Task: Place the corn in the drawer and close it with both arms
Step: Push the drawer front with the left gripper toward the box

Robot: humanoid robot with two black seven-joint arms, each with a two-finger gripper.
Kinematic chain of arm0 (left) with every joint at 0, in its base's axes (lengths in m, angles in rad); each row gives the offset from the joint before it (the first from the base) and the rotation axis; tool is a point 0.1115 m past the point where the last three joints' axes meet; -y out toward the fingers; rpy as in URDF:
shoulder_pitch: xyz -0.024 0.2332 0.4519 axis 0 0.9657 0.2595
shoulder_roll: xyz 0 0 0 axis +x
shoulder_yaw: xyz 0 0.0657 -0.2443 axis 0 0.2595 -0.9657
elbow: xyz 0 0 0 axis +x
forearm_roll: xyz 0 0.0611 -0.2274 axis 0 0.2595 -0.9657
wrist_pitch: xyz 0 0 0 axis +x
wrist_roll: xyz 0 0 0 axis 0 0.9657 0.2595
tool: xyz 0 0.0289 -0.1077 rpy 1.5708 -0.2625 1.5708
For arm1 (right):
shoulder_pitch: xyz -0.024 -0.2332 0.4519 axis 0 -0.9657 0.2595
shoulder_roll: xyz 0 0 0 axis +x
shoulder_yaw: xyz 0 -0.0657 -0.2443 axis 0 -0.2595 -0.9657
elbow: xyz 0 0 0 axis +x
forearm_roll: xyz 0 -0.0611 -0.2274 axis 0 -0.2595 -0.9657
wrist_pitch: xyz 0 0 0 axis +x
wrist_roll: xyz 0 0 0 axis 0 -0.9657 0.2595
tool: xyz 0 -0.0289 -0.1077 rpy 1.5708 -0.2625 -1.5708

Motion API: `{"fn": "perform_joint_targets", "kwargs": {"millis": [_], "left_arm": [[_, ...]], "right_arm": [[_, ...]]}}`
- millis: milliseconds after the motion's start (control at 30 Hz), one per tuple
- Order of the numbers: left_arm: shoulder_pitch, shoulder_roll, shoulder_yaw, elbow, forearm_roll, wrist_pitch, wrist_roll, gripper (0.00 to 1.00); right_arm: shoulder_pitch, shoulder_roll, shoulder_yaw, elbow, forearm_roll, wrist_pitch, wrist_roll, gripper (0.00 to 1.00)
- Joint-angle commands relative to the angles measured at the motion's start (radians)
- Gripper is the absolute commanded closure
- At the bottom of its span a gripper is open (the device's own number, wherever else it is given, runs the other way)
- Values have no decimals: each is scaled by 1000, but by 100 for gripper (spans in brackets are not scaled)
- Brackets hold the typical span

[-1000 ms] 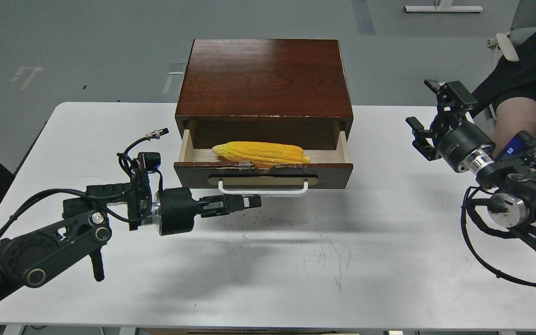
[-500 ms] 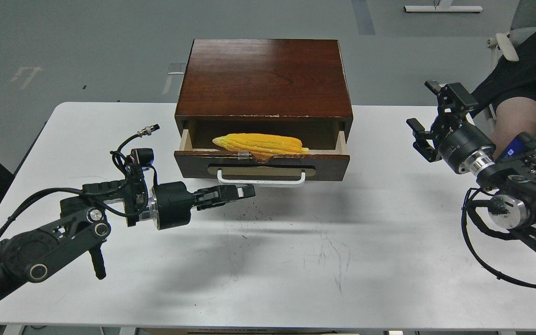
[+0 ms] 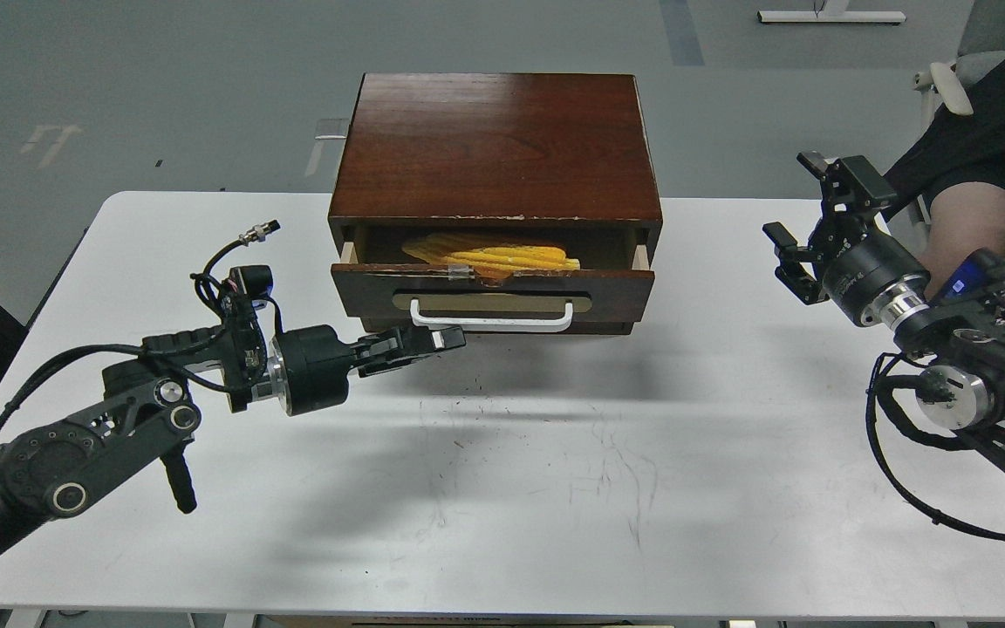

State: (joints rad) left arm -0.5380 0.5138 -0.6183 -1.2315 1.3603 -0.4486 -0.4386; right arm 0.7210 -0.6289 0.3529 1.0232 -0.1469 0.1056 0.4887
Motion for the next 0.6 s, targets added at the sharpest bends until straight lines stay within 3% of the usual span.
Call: {"fn": "perform_joint_targets", "kwargs": {"millis": [0, 567], "left_arm": [[-5, -1, -1, 21, 0, -1, 0, 100], [-36, -23, -6, 102, -44, -4, -2, 100]], "right_arm": [[0, 0, 0, 0, 1, 0, 0, 0], [-14, -2, 8, 0, 0, 0, 0, 0]]}}
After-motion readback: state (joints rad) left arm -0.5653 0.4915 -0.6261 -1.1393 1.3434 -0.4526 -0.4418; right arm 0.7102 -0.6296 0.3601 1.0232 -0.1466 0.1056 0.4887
